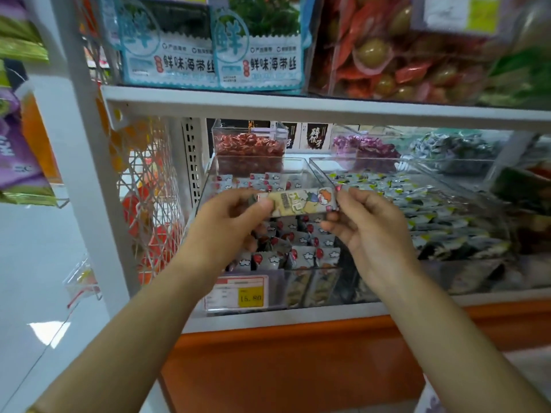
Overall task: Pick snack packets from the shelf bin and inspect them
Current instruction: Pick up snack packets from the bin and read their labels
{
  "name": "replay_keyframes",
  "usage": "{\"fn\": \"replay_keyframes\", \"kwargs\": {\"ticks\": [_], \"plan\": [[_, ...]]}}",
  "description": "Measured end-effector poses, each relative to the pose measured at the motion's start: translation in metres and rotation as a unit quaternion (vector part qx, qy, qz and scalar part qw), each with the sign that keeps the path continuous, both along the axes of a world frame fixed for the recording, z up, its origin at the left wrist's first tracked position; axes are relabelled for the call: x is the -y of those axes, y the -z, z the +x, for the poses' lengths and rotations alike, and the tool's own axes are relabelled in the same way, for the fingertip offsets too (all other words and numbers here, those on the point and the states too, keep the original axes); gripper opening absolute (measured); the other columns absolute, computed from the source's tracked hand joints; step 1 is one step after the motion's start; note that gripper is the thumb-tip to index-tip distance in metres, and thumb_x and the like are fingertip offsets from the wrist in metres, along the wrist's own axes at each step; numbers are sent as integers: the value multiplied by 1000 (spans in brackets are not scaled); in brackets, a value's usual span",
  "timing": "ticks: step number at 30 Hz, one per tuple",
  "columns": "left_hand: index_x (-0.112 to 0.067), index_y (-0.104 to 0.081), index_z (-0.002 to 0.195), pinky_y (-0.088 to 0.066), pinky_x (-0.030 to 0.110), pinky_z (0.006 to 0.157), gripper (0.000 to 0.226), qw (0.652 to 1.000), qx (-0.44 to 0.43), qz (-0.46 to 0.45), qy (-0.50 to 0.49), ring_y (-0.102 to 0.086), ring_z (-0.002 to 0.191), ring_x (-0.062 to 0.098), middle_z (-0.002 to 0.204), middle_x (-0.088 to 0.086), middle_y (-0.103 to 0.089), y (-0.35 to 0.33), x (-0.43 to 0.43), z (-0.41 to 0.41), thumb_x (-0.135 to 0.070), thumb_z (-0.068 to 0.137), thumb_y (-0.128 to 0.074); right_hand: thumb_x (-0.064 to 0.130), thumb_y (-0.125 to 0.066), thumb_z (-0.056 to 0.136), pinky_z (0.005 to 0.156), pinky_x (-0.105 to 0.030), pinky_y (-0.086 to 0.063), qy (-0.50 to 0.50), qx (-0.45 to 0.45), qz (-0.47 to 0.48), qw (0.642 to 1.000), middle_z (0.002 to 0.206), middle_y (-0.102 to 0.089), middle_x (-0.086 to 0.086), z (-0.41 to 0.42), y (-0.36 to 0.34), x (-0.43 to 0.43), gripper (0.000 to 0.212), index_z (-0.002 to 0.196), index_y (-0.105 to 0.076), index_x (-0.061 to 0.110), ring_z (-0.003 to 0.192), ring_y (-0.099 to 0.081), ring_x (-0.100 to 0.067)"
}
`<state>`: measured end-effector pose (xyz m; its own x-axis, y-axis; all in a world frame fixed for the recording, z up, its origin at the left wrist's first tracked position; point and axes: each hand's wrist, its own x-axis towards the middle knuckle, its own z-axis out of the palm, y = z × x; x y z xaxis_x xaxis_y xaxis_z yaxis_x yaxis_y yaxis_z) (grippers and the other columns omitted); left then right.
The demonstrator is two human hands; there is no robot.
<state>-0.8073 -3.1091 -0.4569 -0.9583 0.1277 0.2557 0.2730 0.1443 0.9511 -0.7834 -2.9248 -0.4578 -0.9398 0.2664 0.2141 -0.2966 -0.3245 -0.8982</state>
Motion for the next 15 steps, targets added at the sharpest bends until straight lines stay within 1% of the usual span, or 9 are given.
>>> {"fn": "replay_keyframes", "kwargs": {"ticks": [2, 4, 5, 7, 10, 12, 14, 15], "plan": [[-15, -68, 91, -48, 19, 51, 21, 989, 72, 118, 59, -58, 61, 9, 69, -2, -64, 0, -1, 2, -33, 84, -58, 9, -59, 86, 57, -21, -54, -26, 3, -14, 1000, 74, -68, -4, 3, 2, -5, 10, 90, -65, 2, 61, -65, -11], [-13, -69, 80, -48, 16, 48, 21, 959, 131, 232, 94, -57, 57, 7, 73, 3, -62, -2, -2, 2, -32, 77, -60, 6, -60, 81, 59, -22, -55, -62, 7, -32, 998, 76, -71, -3, 5, 3, -7, 16, 95, -65, 0, 65, -67, -13], [-14, -69, 75, -48, 15, 47, 20, 946, 154, 268, 96, -56, 56, 7, 75, 6, -61, -2, -2, 2, -31, 75, -61, 3, -60, 80, 61, -22, -55, -75, 8, -39, 996, 78, -72, -3, 5, 3, -7, 21, 99, -65, -1, 67, -68, -13], [-14, -65, 70, -48, 15, 46, 17, 929, 190, 308, 78, -56, 54, 7, 76, 9, -59, -2, 0, 2, -30, 72, -63, -4, -58, 80, 63, -22, -56, -85, 11, -55, 995, 82, -72, -6, 4, 5, -7, 26, 106, -63, -3, 69, -69, -14], [-13, -61, 71, -45, 13, 42, 15, 922, 208, 325, 39, -53, 48, 5, 66, 4, -58, 0, 2, 0, -26, 78, -63, -9, -55, 82, 62, -22, -56, -82, 20, -80, 993, 80, -71, -8, 2, 7, -5, 28, 108, -62, -3, 68, -69, -16], [-11, -62, 80, -44, 11, 40, 12, 912, 218, 346, 40, -52, 46, 4, 68, 3, -57, 0, 3, -1, -22, 81, -61, -10, -55, 82, 61, -21, -56, -71, 19, -86, 994, 78, -70, -8, 1, 9, -5, 27, 106, -63, -3, 67, -69, -16], [-8, -61, 95, -44, 11, 40, 22, 886, 240, 391, 63, -53, 45, 4, 74, 5, -57, 0, 3, -1, -17, 74, -63, -10, -56, 82, 61, -21, -56, -42, 6, -70, 997, 75, -71, -7, 1, 9, -5, 24, 102, -64, -1, 66, -69, -15], [-5, -62, 93, -45, 11, 40, 25, 873, 256, 408, 78, -54, 46, 5, 73, 6, -58, 0, 4, -1, -14, 71, -63, -10, -56, 83, 60, -20, -55, -24, -3, -58, 998, 73, -71, -5, 0, 10, -5, 21, 99, -65, 1, 65, -69, -15]]}}
